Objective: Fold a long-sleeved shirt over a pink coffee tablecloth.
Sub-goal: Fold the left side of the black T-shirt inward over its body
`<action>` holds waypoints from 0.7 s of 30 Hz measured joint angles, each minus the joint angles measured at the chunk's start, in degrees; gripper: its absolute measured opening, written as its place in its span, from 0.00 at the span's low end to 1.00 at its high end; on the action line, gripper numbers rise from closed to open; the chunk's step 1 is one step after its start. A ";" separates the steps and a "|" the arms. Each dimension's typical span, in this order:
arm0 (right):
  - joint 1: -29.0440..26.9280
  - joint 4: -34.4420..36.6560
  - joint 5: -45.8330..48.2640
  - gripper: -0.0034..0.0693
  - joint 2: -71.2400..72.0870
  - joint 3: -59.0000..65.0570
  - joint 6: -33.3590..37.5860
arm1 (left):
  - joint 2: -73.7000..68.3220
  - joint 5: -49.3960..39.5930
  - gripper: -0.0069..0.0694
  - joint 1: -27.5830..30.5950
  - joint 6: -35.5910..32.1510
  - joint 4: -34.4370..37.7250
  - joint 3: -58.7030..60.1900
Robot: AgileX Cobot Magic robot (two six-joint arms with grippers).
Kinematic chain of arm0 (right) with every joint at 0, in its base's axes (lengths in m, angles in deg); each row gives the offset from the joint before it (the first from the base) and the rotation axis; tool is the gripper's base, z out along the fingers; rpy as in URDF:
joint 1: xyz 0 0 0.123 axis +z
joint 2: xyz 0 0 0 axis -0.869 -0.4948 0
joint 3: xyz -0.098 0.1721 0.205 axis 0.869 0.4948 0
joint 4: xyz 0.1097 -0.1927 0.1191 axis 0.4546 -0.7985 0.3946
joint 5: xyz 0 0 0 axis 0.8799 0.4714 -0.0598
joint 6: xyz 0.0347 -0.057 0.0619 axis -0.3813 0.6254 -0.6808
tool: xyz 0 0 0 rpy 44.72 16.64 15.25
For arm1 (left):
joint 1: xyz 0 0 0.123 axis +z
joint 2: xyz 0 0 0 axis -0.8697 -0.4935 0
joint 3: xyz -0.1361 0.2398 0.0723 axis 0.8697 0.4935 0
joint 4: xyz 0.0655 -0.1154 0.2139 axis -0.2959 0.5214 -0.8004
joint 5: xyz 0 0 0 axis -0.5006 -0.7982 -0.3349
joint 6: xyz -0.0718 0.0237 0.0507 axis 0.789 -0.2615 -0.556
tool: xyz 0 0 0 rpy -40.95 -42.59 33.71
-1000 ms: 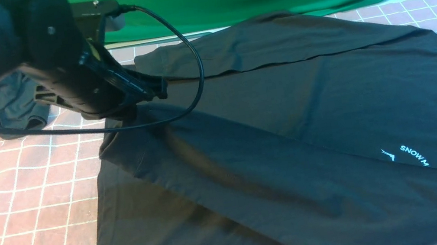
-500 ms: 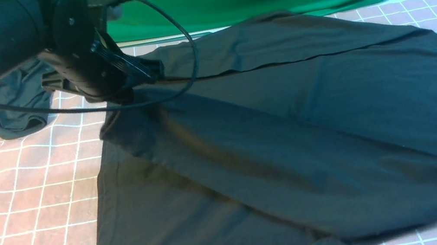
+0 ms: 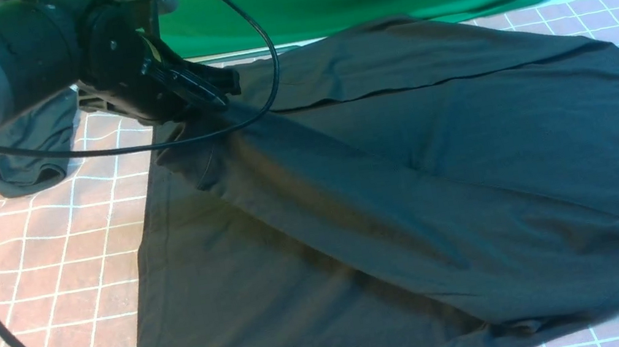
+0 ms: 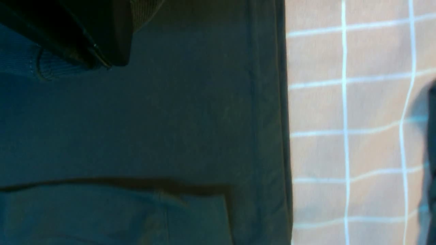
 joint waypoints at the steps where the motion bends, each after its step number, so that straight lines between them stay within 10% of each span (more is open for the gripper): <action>1: 0.00 0.00 0.00 0.19 0.00 0.00 0.00 | -0.38 0.35 0.15 0.00 0.00 -0.41 0.00; 13: 0.00 0.00 0.00 0.20 0.00 0.00 0.00 | -3.28 3.80 0.16 0.00 2.69 -10.36 -0.01; 21: 0.00 0.00 0.05 0.21 0.00 0.00 0.00 | -3.28 7.10 0.41 0.00 6.34 -14.68 -0.69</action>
